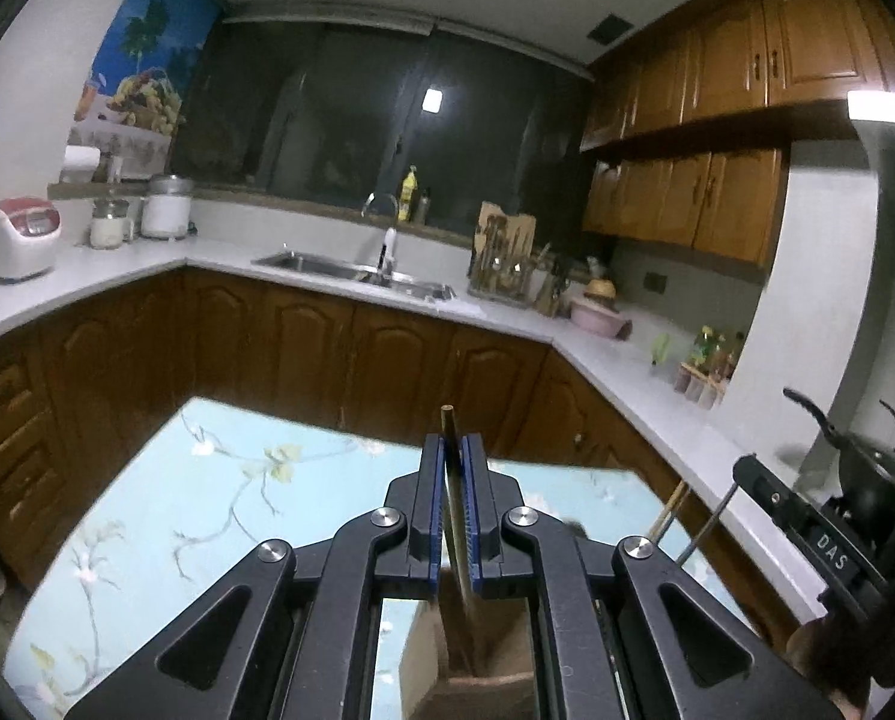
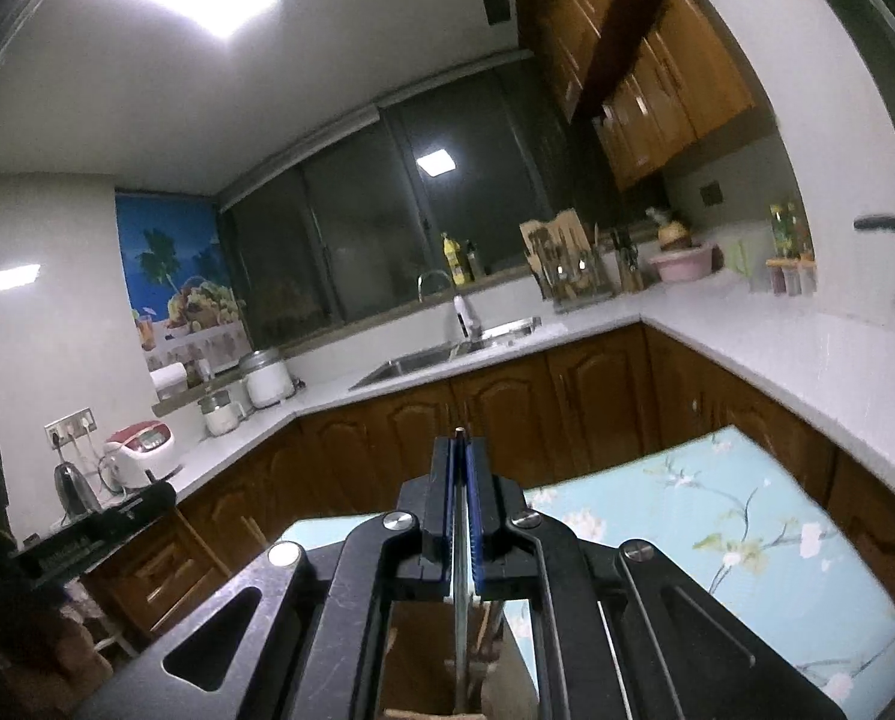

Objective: Organize utensils
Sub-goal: 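Lower the held chopsticks into the wooden holder with both tools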

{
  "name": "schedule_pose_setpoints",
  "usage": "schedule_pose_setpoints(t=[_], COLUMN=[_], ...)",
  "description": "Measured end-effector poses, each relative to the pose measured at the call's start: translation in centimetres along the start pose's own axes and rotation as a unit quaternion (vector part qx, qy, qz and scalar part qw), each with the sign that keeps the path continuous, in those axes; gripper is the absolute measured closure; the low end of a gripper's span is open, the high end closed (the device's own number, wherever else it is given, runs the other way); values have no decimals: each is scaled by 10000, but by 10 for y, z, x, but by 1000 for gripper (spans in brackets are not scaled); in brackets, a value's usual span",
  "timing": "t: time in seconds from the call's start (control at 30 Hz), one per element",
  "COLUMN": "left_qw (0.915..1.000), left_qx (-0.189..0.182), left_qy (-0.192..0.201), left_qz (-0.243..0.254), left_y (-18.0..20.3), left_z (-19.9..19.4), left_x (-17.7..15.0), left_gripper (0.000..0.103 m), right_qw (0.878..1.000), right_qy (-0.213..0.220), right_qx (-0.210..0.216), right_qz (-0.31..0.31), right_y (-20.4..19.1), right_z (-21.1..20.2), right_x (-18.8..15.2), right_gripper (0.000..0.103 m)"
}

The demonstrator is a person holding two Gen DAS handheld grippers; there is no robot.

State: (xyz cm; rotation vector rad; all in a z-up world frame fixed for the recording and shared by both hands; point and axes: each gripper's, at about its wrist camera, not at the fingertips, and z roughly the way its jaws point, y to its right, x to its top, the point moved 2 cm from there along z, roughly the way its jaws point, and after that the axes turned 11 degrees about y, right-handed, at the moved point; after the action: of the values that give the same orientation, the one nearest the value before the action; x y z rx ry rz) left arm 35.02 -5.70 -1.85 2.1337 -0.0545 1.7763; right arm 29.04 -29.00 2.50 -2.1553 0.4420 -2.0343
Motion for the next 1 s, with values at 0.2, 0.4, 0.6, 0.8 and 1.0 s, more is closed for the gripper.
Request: schedule_pose_setpoints(t=[0.2, 0.4, 0.6, 0.8, 1.0], left_qw=[9996, 9994, 9990, 9985, 9981], left_qx=[22, -6, -28, 41, 63], left_qy=[-271, -332, -420, -508, -553], left_qz=[-87, -69, -172, -214, -253], left_y=[5, -3, -19, -30, -30], left_z=[28, 30, 28, 30, 30], left_x=[-6, 4, 10, 11, 9], left_gripper=[98, 98, 97, 97, 88], right_qw=[9996, 9996, 9992, 9984, 9983], right_qy=[-226, -217, -319, -425, -467], right_qx=[-88, -88, -117, -173, -128], right_qz=[120, 137, 199, 339, 338], right_y=[10, 13, 16, 21, 21], right_z=[4, 5, 7, 10, 9], right_x=[-16, -16, -15, -17, -17], right_gripper=[99, 99, 99, 98, 94])
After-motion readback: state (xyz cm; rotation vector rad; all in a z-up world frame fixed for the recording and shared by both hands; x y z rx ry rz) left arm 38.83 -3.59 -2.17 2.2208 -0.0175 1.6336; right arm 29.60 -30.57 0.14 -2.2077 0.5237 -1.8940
